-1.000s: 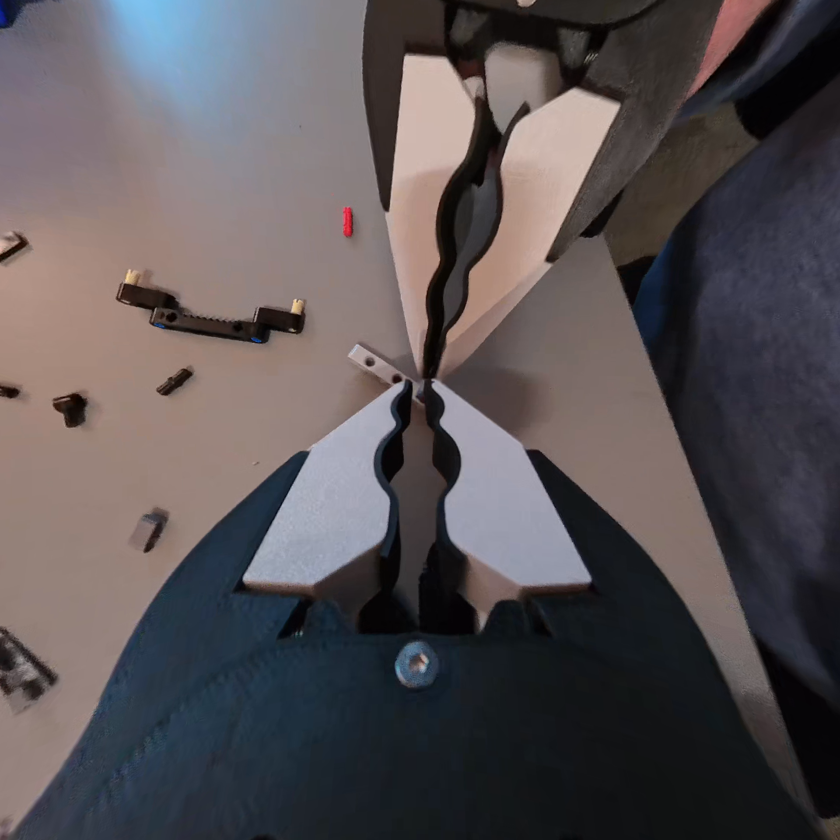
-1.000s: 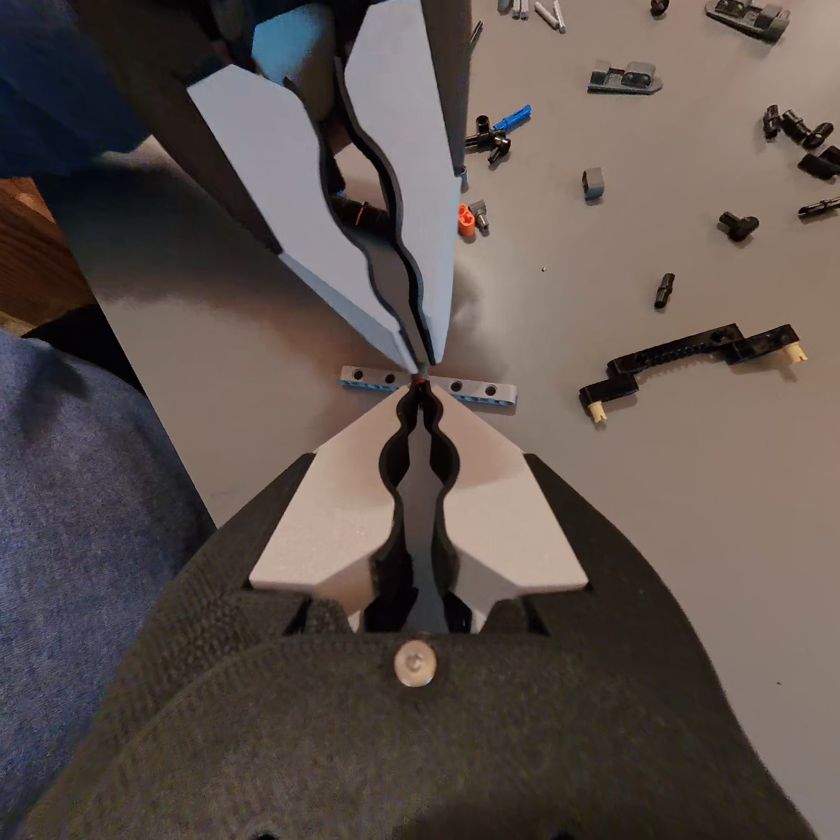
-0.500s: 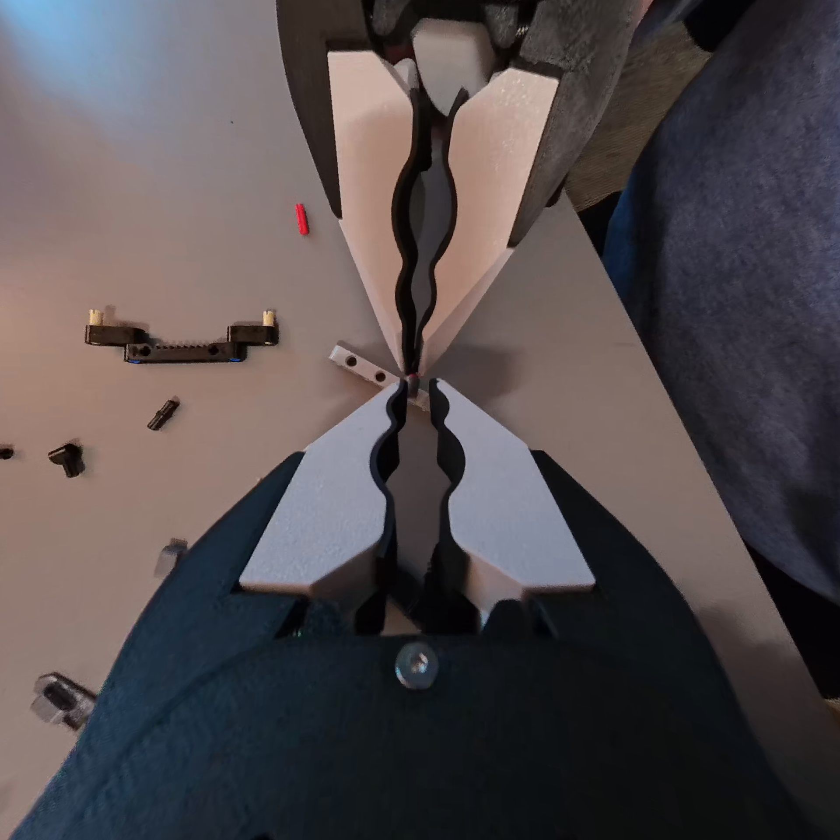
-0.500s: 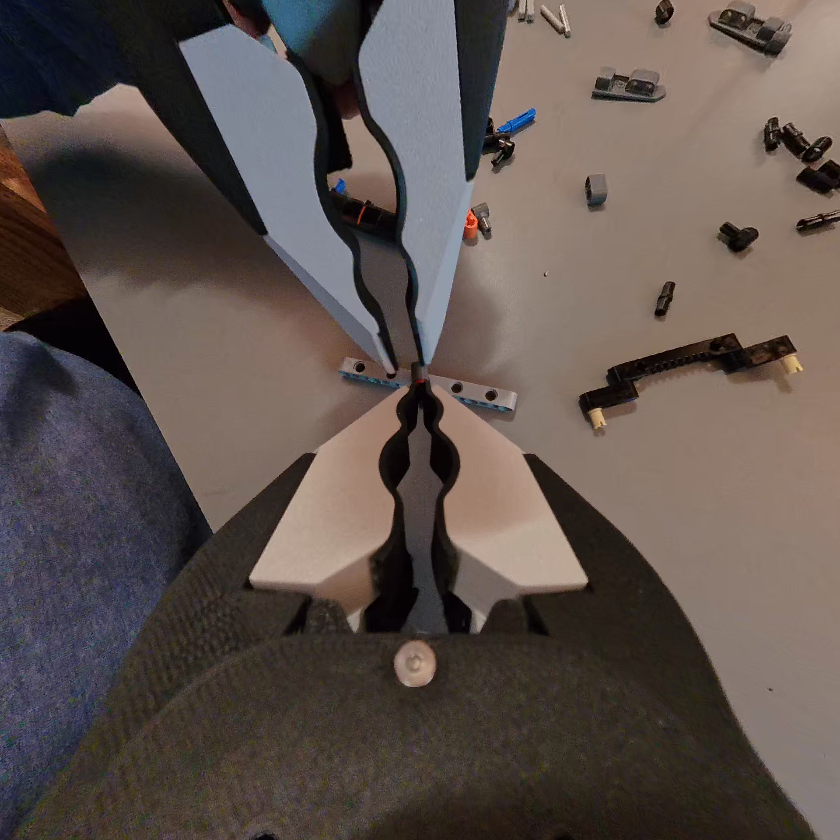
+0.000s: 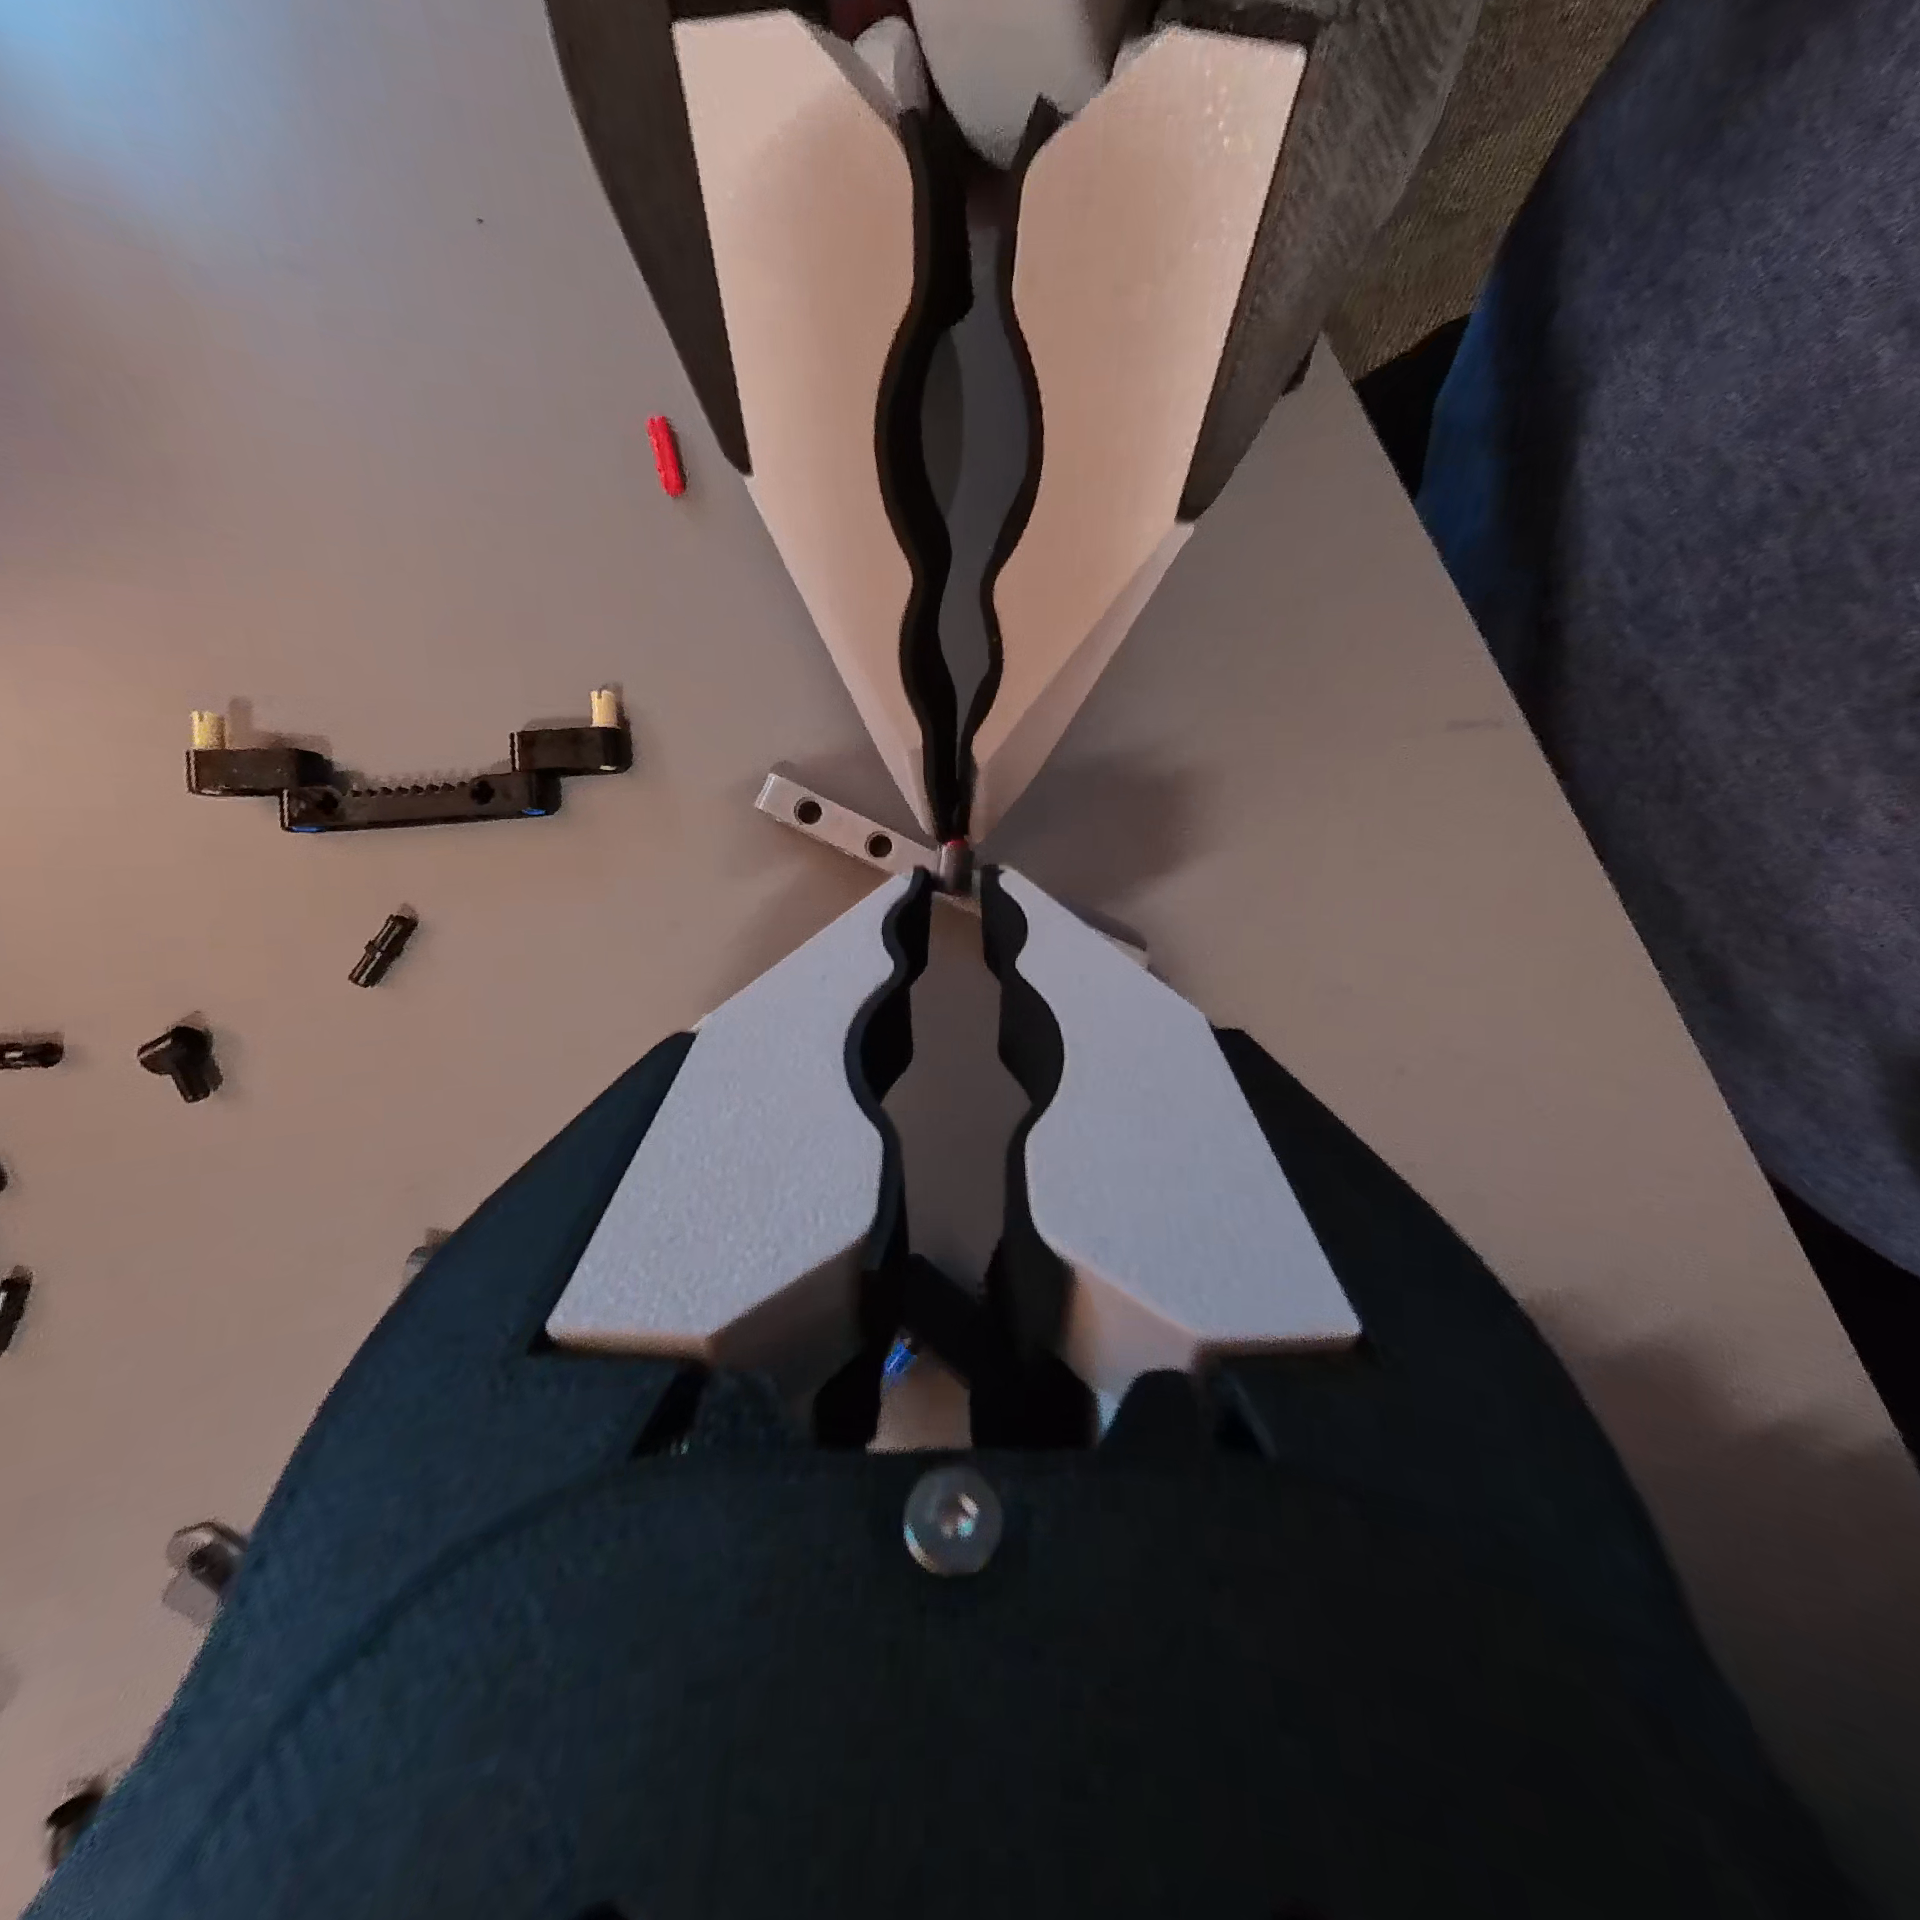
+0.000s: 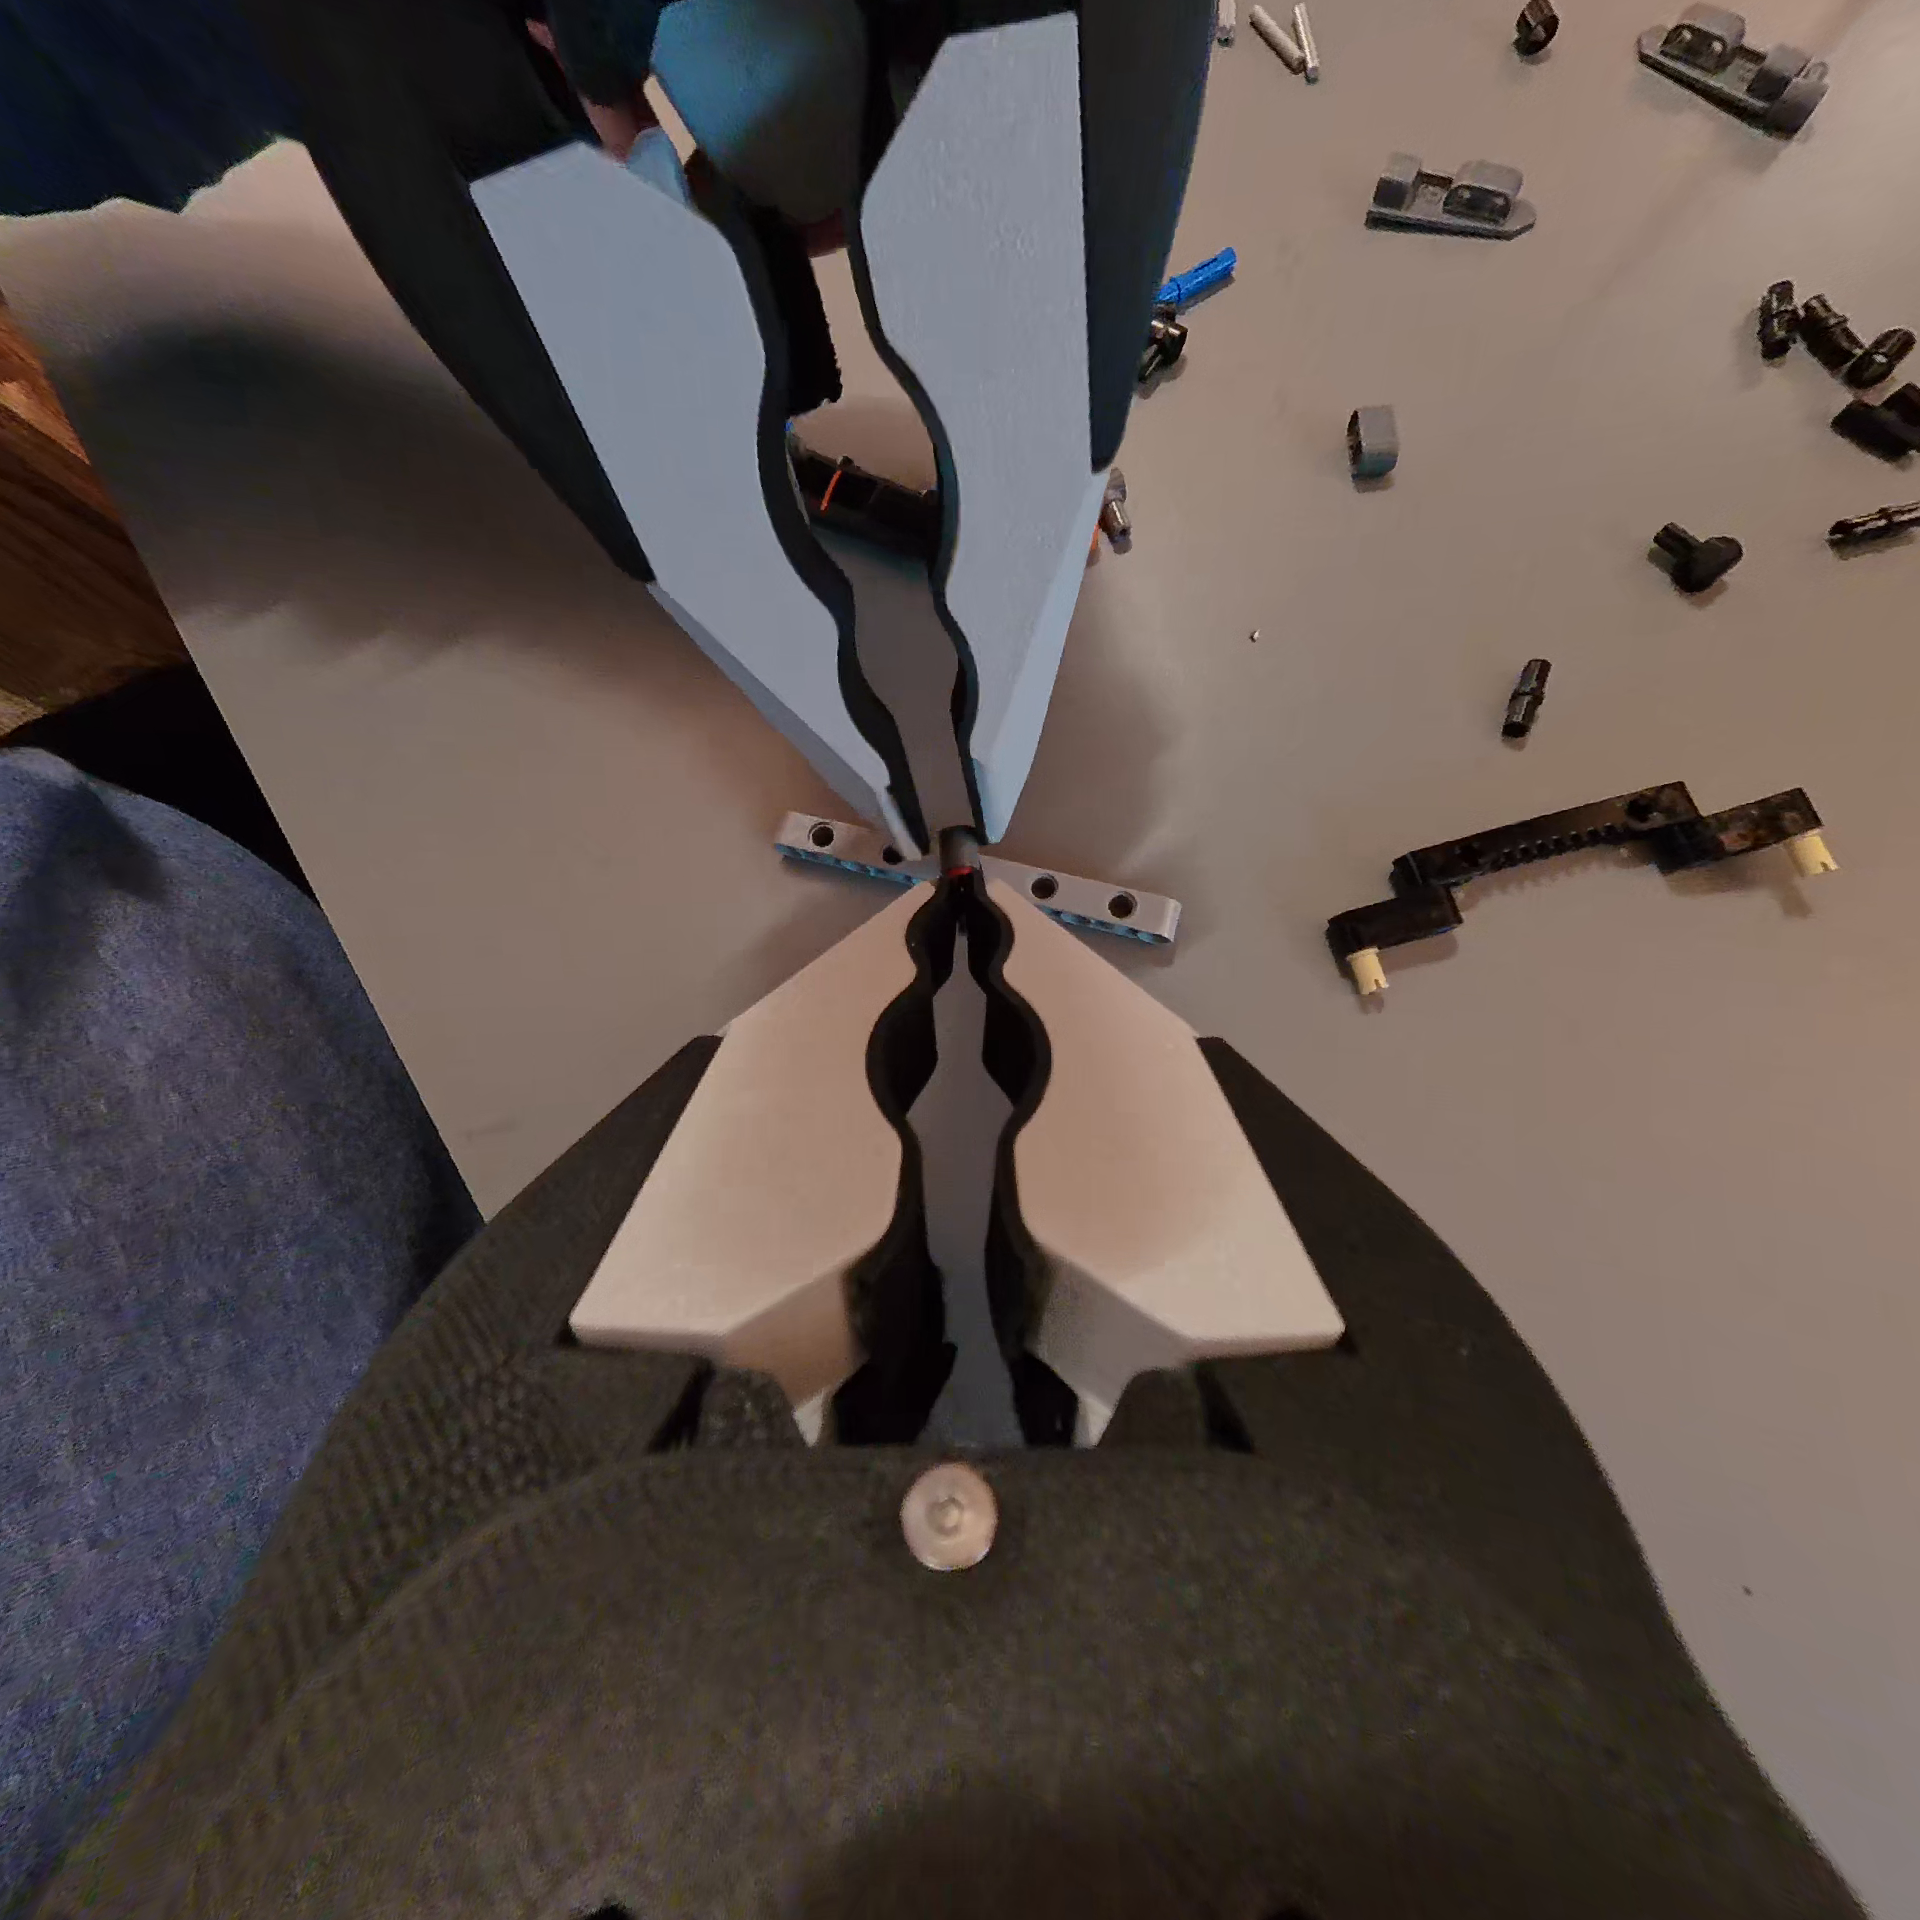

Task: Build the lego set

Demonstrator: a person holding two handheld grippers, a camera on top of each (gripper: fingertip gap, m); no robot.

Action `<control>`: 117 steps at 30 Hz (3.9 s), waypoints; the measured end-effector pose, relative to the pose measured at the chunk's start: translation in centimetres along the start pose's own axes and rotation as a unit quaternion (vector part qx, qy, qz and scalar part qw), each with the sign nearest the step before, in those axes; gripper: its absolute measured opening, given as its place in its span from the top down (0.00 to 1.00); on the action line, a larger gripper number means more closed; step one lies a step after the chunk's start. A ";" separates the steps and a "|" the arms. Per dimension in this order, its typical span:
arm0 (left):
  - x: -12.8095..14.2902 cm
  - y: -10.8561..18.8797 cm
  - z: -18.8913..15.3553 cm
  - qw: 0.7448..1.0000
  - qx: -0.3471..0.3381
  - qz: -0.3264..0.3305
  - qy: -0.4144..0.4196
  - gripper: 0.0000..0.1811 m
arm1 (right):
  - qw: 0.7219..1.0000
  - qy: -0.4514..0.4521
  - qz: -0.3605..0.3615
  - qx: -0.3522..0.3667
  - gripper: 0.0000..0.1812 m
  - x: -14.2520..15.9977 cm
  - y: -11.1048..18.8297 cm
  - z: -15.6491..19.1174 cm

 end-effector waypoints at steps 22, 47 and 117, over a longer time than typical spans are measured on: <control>0.3 0.2 0.1 1.000 0.012 -0.020 0.006 0.97 | 1.000 0.010 0.015 -0.001 1.00 -0.4 -0.3 0.2; 1.6 -0.2 2.8 0.987 0.110 -0.068 0.090 0.98 | 0.991 -0.084 0.056 -0.085 1.00 -1.2 -0.7 -2.2; 3.6 0.6 2.0 0.989 0.061 -0.065 0.117 0.97 | 0.987 0.037 0.145 -0.065 1.00 -4.2 -2.5 -2.0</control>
Point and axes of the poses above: each gripper's, where its closed fingertips meet, y back along the fingers, x out of its underside, z = x × y across the jaws, the point moved 10 cm from there along y, back along the fingers, and after that the axes turned 7 degrees about -y, right-handed, at the moved point
